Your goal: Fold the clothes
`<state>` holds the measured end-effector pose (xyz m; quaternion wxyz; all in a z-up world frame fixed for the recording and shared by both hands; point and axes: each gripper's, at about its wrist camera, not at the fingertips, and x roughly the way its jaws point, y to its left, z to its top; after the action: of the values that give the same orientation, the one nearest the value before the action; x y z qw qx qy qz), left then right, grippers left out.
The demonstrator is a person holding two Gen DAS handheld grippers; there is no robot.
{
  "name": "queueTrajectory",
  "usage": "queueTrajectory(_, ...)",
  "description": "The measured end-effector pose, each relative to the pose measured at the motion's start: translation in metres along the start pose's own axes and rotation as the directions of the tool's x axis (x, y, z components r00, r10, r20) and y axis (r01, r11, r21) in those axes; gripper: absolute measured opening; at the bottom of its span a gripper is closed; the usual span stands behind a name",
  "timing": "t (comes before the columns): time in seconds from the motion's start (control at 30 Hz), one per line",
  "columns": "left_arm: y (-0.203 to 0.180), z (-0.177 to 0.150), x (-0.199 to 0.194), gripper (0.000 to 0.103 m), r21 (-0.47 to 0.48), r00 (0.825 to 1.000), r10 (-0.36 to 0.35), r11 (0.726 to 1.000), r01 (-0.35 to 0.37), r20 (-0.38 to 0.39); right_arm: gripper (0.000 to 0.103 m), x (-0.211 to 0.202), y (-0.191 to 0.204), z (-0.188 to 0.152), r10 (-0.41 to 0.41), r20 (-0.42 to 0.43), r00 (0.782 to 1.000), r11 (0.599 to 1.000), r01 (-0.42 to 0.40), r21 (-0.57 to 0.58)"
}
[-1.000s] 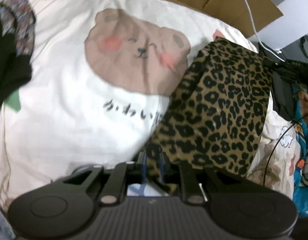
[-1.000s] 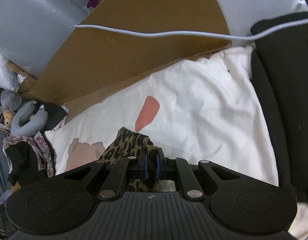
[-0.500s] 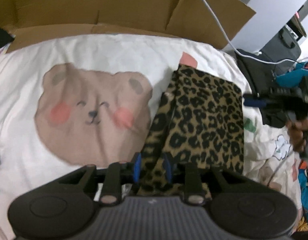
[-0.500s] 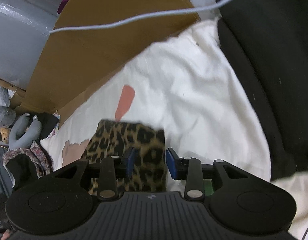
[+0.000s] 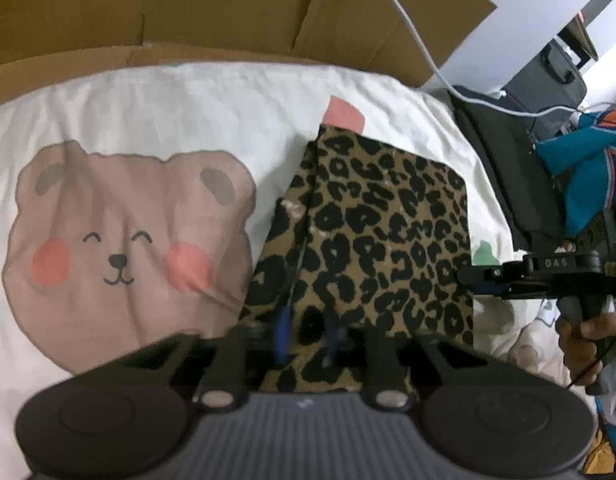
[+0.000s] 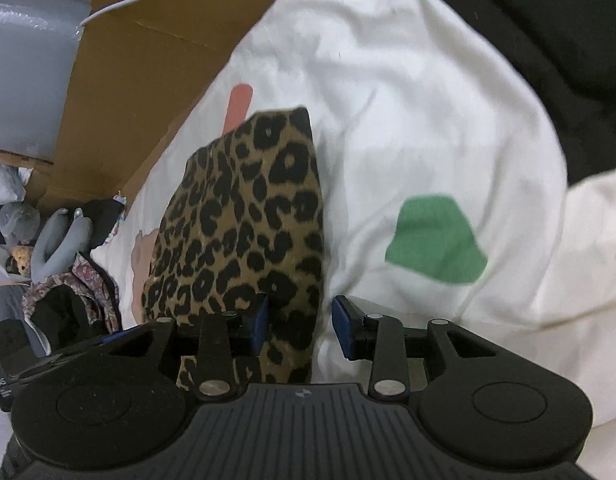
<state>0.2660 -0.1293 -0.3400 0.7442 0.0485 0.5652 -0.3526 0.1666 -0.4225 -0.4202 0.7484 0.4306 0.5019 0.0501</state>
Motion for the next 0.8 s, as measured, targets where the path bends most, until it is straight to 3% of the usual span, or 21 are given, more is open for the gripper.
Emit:
queueTrajectory(0.27, 0.007, 0.004, -0.021, 0.002, -0.017, 0.999, 0.029, 0.999, -0.028, 0.034, 0.039, 0.004, 0.005, -0.008, 0.044, -0.009, 0.999, 0.999, -0.044, -0.010)
queueTrajectory(0.43, 0.009, 0.003, -0.013, 0.002, -0.009, 0.997, 0.071, 0.997, -0.071, 0.023, 0.040, 0.008, 0.004, -0.005, 0.057, 0.003, 0.998, 0.998, -0.056, -0.006)
queueTrajectory(0.7, 0.008, -0.002, 0.007, 0.002, 0.009, 0.993, 0.118, 0.993, -0.118, 0.002, 0.039, 0.021, -0.013, -0.006, 0.139, 0.058, 0.989, 0.983, -0.145, 0.114)
queueTrajectory(0.77, 0.008, -0.002, 0.008, 0.002, 0.011, 0.992, 0.123, 0.992, -0.123, -0.002, 0.036, 0.023, -0.012, -0.006, 0.152, 0.059, 0.987, 0.981, -0.158, 0.114)
queueTrajectory(0.8, 0.007, -0.002, 0.008, 0.002, 0.013, 0.992, 0.126, 0.992, -0.126, -0.002, 0.025, 0.023, -0.011, -0.005, 0.156, 0.057, 0.986, 0.981, -0.161, 0.106)
